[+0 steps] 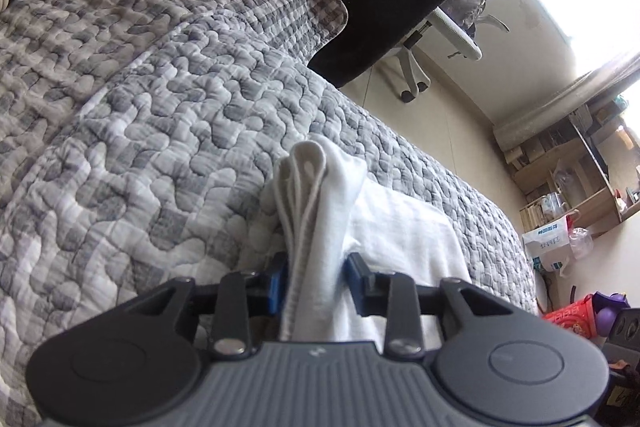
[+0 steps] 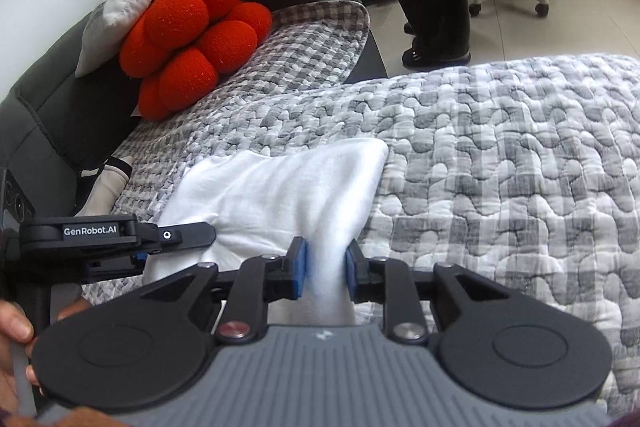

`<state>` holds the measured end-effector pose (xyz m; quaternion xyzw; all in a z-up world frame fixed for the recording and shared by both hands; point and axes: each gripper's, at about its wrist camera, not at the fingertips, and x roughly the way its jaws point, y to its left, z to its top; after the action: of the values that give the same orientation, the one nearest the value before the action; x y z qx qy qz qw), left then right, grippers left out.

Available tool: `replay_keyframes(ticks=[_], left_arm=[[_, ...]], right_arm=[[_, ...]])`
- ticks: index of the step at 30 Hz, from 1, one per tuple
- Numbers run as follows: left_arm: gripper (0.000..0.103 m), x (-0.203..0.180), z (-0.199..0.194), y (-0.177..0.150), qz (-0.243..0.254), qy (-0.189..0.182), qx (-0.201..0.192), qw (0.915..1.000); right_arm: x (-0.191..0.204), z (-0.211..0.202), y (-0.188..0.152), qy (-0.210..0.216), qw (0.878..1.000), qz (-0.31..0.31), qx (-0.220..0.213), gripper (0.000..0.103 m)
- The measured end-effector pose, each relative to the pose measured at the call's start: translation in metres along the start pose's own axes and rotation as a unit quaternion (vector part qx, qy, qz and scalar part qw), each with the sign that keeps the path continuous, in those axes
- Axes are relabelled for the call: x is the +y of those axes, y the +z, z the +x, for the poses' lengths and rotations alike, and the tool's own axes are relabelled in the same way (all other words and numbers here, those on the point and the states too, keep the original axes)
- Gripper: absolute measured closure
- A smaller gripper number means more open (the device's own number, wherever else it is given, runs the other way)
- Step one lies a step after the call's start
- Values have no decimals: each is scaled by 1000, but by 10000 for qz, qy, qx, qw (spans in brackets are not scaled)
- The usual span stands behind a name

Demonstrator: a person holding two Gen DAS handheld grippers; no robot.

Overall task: Fold clothes
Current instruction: 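Carry the held bundle with both grippers toward the grey sofa seat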

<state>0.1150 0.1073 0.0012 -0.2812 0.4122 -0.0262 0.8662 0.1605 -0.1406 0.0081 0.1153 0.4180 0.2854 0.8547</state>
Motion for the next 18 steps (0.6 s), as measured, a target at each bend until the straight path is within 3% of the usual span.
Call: replay_keyframes(ticks=[6,10,18], left_arm=[[71,-7,1,-4,309,224,-214,9990],[81,-9,0,-2,429,293,-244,9984],[84,-23,-14,-2,724,377,-494,9954]], right_arm=[[1,4,-2,-43,10000,-21,58,72],[4,3,-3,-76,9999,-104,14,71],[20,-9,-2,-150,9979,-503,-372,74]])
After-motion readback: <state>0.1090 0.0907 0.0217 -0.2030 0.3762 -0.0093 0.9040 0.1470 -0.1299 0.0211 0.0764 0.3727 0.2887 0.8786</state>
